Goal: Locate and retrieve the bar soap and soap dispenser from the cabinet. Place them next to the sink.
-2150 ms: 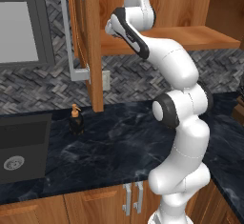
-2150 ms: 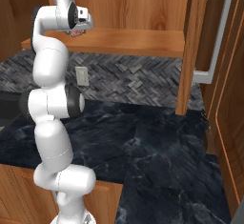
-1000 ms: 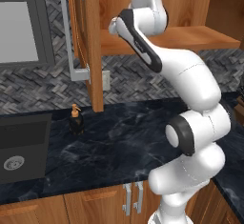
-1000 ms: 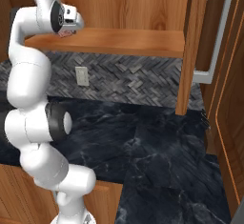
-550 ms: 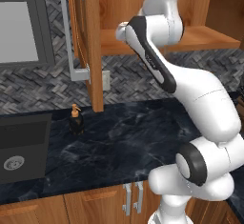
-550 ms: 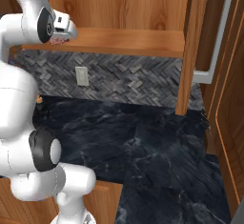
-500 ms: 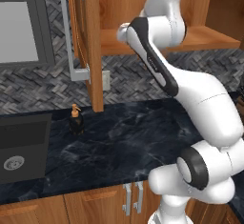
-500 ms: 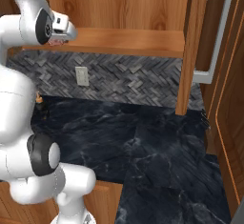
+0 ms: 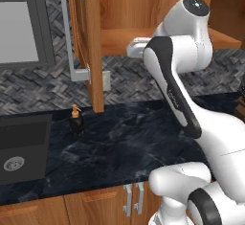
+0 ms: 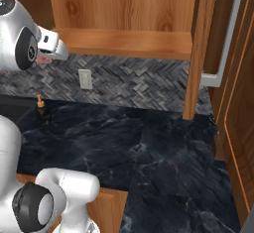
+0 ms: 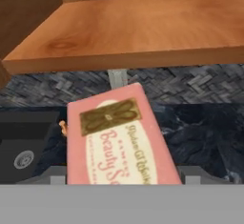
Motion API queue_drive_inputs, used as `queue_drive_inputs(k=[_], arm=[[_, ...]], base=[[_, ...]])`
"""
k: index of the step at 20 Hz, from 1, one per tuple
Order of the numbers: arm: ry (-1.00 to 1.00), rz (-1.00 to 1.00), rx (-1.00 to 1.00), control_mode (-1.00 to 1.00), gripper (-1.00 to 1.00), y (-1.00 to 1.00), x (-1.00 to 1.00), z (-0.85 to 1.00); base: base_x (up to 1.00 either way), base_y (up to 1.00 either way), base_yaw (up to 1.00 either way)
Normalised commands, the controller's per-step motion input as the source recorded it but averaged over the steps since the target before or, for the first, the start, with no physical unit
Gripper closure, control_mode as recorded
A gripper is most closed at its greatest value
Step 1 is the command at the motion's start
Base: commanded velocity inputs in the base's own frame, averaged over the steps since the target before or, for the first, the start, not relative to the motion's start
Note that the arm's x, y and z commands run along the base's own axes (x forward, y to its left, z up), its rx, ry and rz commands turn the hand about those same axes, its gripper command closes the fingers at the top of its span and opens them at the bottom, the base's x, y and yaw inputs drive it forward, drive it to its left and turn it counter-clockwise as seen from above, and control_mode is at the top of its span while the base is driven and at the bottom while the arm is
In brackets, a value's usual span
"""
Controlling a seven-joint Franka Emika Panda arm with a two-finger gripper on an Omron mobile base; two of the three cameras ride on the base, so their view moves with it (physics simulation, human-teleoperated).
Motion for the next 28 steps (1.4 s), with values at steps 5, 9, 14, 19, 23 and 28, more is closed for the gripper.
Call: queue_drive_inputs(k=[5,9,14,19,23,28], arm=[[0.06,0.00,0.01,-1.00,1.00,-0.02,-0.71,-0.38],[0.06,0.06,0.07,-1.00,1.00,0.05,-0.32,-0.57],[0.04,0.20,0.04,-1.00,1.00,0.09,-0.07,-0.68],[0.00,0.26,-0.06,-1.00,1.00,0.00,0.06,-0.71],[0.02,0.26,-0.11,-1.00,1.00,0.01,0.18,-0.71],[0.02,0.32,-0.10,-1.00,1.00,0.10,0.23,-0.61]], base=[[0.00,0.00,0.00],[0.00,0.00,0.00],[0.00,0.00,0.00],[0.00,0.00,0.00],[0.00,0.00,0.00],[0.00,0.00,0.00]])
